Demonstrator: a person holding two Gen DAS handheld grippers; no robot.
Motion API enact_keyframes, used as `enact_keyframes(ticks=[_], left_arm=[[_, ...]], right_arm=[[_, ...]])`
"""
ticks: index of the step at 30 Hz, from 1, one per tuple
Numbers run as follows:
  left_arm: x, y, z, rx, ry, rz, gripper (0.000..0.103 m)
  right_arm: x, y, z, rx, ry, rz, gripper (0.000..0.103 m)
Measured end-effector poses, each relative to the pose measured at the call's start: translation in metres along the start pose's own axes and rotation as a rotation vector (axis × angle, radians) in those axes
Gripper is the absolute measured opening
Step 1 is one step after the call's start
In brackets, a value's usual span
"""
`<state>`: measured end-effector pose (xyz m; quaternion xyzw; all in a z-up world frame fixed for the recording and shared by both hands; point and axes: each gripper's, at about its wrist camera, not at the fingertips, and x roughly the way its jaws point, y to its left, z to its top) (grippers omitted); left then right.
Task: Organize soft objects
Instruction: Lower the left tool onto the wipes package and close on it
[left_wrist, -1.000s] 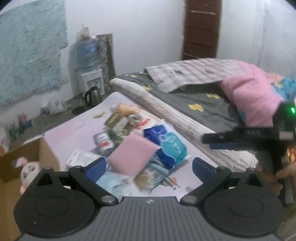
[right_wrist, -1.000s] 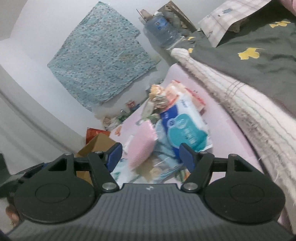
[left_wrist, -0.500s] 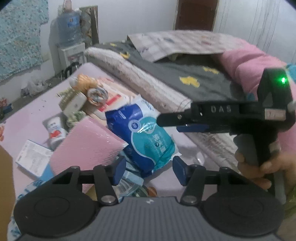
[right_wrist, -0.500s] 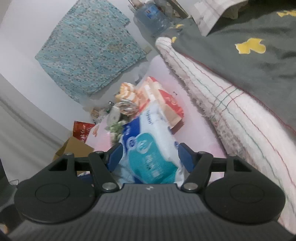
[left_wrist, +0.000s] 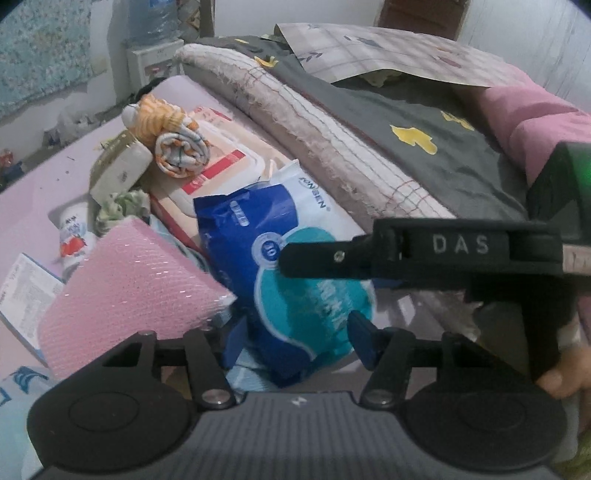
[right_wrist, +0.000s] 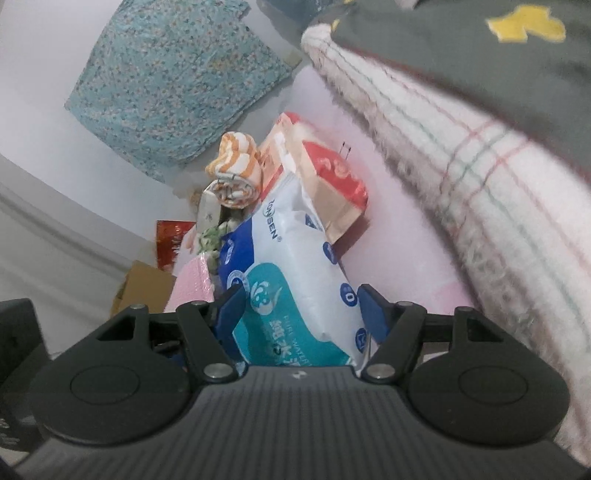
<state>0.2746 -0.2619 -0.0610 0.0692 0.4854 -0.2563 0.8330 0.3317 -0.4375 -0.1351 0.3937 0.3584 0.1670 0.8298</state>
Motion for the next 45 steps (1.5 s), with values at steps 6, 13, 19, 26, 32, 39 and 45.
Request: enact_keyframes(ticks=[6,13,19,26,32,39,45], left_arm=[[-0.004,-0.006,-0.005,-0.013,0.015,-0.03,0.063],[-0.019,-0.025,-0.026,-0.003,0.073,-0.114,0.065],[-0.032,-0.05,-0.067,0.054,0.174,-0.151,0.066],[-0.06,-0.052,-0.112,0.051,0.197,-0.246,0.066],[-0.076,-0.053,-0.122,0.103,0.112,-0.206,0.083],[-0.047,-0.049,-0.117,0.091,0.162,-0.192,0.084],[-0.035,-0.049,-0.114,0.075,0.165,-0.205,0.085]], right_arm=[[-0.011,-0.003,-0.012,0.049,0.024,0.003,0.052],[-0.05,-0.003,-0.05,0.103,0.055,0.004,0.05],[-0.081,-0.002,-0.107,0.162,0.089,0.0,0.051],[-0.114,0.022,-0.174,0.129,0.079,-0.014,0.056],[-0.134,0.034,-0.196,0.091,-0.023,-0.047,0.059],[-0.126,0.028,-0.194,0.084,-0.047,-0.087,0.06],[-0.103,0.031,-0.188,0.071,-0.023,-0.092,0.056]])
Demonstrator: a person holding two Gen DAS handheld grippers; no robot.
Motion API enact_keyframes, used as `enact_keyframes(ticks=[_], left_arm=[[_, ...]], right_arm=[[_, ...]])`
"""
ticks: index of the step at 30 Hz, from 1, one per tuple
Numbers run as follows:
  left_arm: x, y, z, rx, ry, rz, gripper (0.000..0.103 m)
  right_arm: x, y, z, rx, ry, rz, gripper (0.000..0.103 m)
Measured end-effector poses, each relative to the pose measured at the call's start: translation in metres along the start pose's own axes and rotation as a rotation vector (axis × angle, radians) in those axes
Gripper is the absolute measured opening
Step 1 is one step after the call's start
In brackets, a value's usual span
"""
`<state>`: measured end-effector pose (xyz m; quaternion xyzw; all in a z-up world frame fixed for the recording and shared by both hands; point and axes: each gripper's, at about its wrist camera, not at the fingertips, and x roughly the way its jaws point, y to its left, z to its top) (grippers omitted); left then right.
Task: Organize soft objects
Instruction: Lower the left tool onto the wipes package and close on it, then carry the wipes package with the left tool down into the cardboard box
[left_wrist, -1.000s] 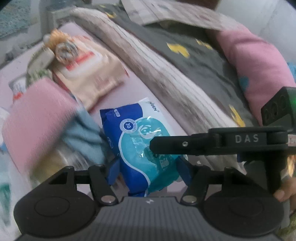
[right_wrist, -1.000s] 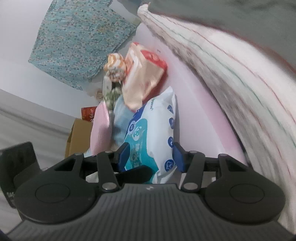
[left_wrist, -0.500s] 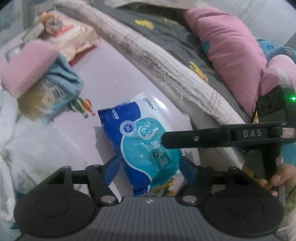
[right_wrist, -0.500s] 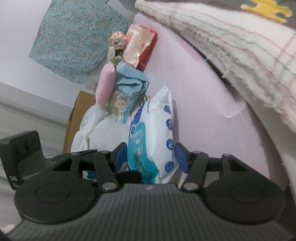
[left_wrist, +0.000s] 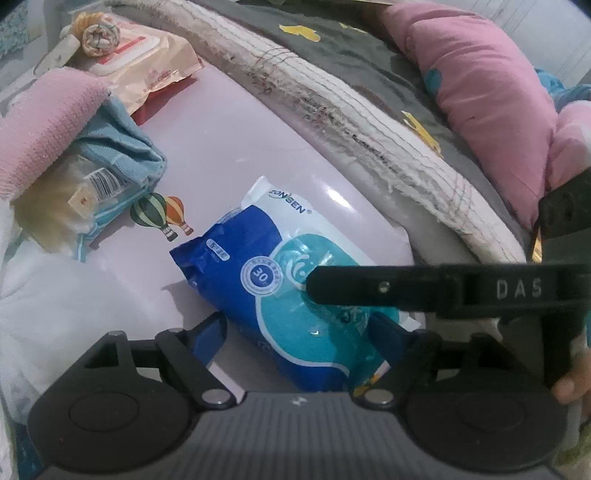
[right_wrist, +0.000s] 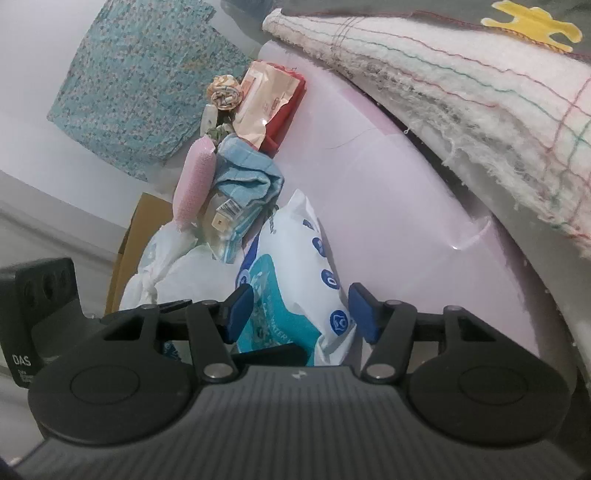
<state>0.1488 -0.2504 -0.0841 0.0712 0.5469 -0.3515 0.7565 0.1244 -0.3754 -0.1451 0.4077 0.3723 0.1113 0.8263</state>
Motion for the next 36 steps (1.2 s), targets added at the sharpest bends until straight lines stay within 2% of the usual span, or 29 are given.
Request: enact_keyframes(ticks=[5,12,19,28,36], left_arm=[[0.0,0.007,0.001,-0.042,-0.011,-0.03,0.082],[-0.014,-0.006,0.002,-0.006,-0.045,-0.008,0.078],[-0.042,-0.019,-0.004,0.031,-0.112,0.007,0.077],[-0.112,-0.014,-0.023,0.02,-0.24,0.077,0.077],[-0.19,0.027,-0.043,-0.063,-0.369,0.169,0.077]], right_arm=[[0.003,-0.013,0.005,0.0,-0.015,0.012,0.051],[-0.008,-0.016,0.0,0.037,-0.022,0.036,0.048],[-0.029,0.002,-0.005,0.022,-0.057,0.058,0.048],[-0.042,0.064,-0.006,-0.08,-0.066,0.131,0.048],[-0.024,0.157,0.002,-0.228,-0.008,0.223,0.048]])
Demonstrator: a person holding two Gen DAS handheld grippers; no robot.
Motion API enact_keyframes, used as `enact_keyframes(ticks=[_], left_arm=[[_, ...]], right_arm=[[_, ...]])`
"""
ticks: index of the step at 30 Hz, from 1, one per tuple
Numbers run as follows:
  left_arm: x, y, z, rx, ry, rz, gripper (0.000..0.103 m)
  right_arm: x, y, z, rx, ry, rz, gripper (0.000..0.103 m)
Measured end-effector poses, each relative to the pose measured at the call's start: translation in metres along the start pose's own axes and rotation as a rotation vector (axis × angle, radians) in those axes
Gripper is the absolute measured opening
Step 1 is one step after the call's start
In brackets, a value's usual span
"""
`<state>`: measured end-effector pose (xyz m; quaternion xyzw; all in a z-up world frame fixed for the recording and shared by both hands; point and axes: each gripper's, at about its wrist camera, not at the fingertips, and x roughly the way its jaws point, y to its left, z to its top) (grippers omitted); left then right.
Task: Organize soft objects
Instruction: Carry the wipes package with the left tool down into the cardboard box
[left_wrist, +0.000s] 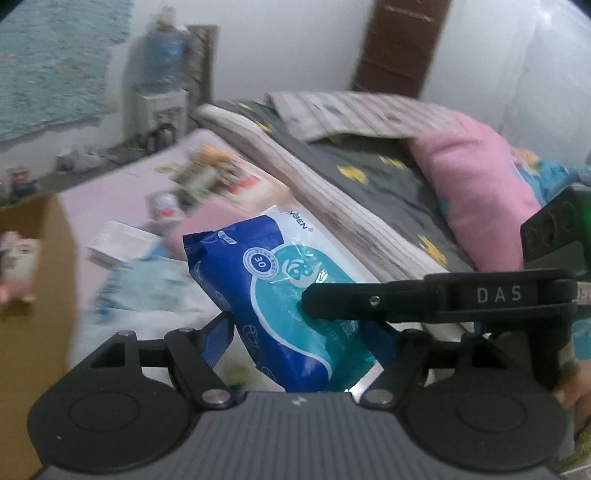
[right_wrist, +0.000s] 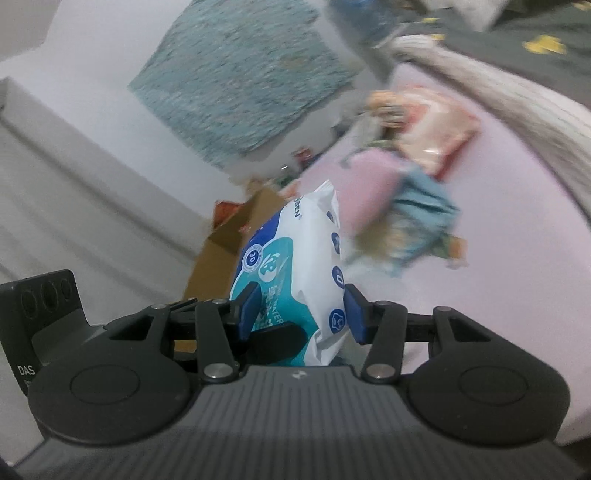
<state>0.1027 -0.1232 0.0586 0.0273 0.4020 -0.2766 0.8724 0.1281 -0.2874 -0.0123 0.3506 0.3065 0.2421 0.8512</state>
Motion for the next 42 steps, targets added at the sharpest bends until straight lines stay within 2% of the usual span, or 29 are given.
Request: enact_keyframes(ticks=[5,11,15,20,25,30,36,42], left_arm=[[-0.048,0.051,0.01,-0.066,-0.067,0.103,0.077],[-0.09,0.127,0.019,-0.155,-0.096,0.239,0.077],[-0.1,0.187,0.027,-0.228,-0.082,0.29,0.077],[-0.097,0.26,0.03,-0.307,-0.053,0.327,0.077],[-0.075,0.331,0.025,-0.399,0.007,0.332,0.077],[-0.047,0.377,0.02,-0.428,0.052,0.339,0.077],[-0.015,0.41,0.027,-0.418,0.085,0.36,0.077],[0.01,0.412,0.03,-0.355,0.125,0.451,0.076]], right_arm=[[0.051,0.066,0.022,-0.084,0.073,0.087,0.048],[0.133,0.14,0.043,-0.136,0.197,0.166,0.048],[0.194,0.179,0.054,-0.142,0.282,0.191,0.049],[0.268,0.212,0.06,-0.129,0.375,0.178,0.05],[0.345,0.212,0.066,-0.098,0.47,0.136,0.052],[0.406,0.199,0.068,-0.05,0.516,0.086,0.052],[0.451,0.175,0.067,0.021,0.475,0.052,0.053],[0.485,0.152,0.053,0.101,0.451,0.054,0.053]])
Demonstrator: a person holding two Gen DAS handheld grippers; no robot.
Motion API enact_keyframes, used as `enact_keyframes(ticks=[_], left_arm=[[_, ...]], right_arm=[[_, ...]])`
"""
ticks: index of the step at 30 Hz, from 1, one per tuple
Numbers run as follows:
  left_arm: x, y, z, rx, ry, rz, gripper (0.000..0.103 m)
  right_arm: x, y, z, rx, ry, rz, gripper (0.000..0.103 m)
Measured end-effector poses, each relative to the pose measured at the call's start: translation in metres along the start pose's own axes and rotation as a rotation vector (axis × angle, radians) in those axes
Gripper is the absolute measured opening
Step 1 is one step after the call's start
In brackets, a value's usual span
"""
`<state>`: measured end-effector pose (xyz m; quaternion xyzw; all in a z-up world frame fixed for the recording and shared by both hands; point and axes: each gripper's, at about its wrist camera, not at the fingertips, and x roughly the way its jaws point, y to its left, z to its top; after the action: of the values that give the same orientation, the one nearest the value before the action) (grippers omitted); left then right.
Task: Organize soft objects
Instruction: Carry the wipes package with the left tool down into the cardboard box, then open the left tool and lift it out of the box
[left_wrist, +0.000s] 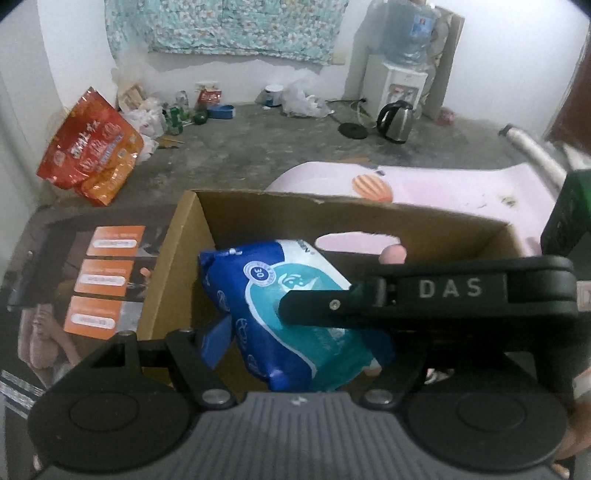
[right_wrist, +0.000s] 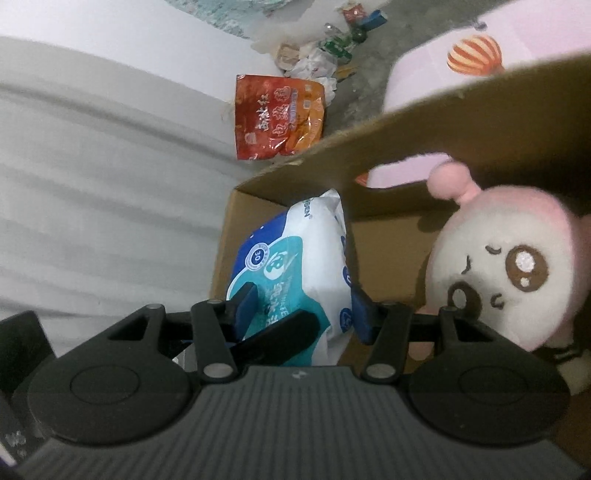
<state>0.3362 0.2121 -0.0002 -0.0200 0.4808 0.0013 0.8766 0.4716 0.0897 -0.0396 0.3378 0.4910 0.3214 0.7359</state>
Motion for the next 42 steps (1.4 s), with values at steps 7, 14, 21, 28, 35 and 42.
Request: enact_keyframes(ticks=[7,14,21,28,35,42], left_arm=[[-0.004,-0.009,0.0,0.043,-0.012,0.078,0.081],[-0.017,-0.012,-0.002,0.028,-0.027,0.086,0.084],[-0.04,-0.01,-0.005,-0.001,-0.066,0.065,0.084],[-0.067,-0.019,-0.013,-0.017,-0.089,0.028,0.084],[-0.108,-0.046,-0.032,0.002,-0.121,-0.04,0.088],[-0.135,-0.069,-0.057,0.023,-0.124,-0.088,0.088]], right_arm=[[0.007,0.0,-0.007,-0.025,-0.027,-0.002,0.054],[0.009,-0.007,-0.003,0.01,-0.032,0.013,0.06],[-0.005,-0.005,-0.002,0.022,-0.052,0.049,0.061],[-0.045,0.004,-0.005,0.005,-0.099,0.122,0.061],[-0.137,0.001,-0.023,-0.061,-0.124,0.175,0.062],[-0.255,-0.042,-0.074,-0.091,-0.213,0.122,0.063]])
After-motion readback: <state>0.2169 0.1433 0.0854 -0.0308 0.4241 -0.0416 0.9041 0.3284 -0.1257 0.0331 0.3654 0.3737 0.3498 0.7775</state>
